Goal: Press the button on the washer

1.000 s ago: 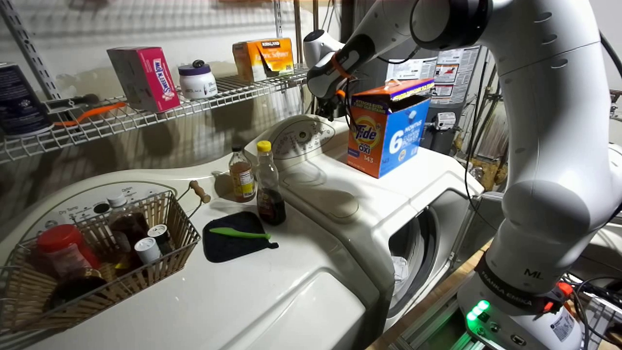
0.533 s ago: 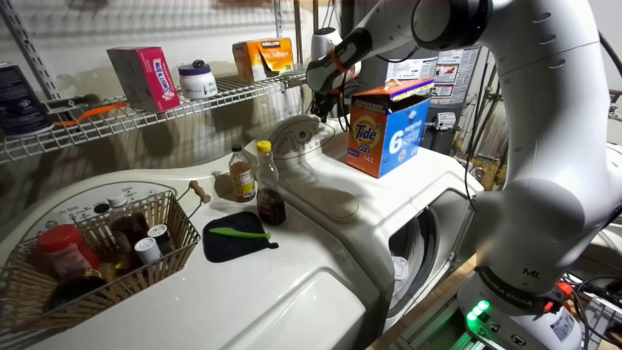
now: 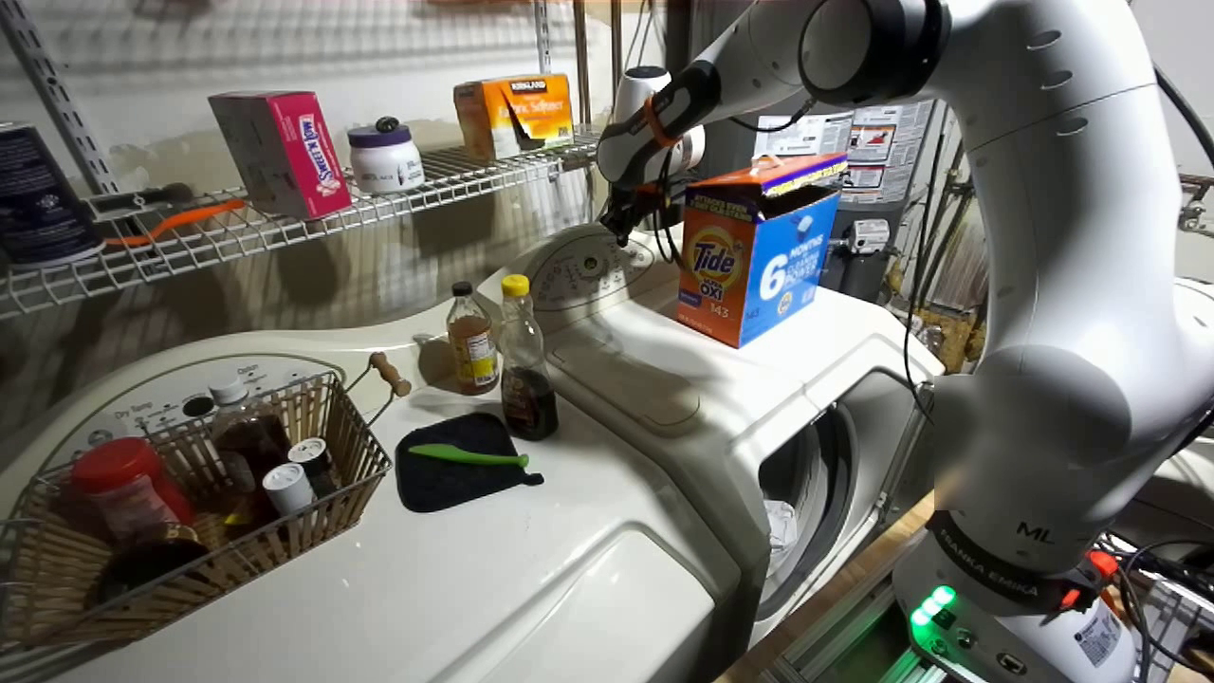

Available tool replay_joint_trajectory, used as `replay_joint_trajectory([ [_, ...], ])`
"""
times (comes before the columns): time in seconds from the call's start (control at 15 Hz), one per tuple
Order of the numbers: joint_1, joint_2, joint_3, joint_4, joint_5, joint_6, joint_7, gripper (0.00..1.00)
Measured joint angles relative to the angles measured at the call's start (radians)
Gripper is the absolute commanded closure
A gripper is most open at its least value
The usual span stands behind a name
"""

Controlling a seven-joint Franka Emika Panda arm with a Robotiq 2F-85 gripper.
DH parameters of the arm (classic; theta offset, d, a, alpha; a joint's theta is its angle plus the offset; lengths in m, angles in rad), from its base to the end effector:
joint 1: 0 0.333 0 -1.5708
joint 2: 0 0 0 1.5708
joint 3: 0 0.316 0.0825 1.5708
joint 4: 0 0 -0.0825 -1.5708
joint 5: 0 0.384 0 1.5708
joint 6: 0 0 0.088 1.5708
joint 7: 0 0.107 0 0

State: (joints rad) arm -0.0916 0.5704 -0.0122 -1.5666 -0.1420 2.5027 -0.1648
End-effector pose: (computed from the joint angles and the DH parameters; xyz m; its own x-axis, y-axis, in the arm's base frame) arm 0.7251 -0.0730 0.3496 0.9279 0.1832 0.3247 0.1289 -0.9749 0.1817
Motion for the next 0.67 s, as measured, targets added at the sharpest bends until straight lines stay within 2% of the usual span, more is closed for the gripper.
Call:
replay_joint_trajectory([
  [0.67, -0.001, 0.061, 0.006, 0.021, 0.004, 0.055, -0.018, 1.0],
])
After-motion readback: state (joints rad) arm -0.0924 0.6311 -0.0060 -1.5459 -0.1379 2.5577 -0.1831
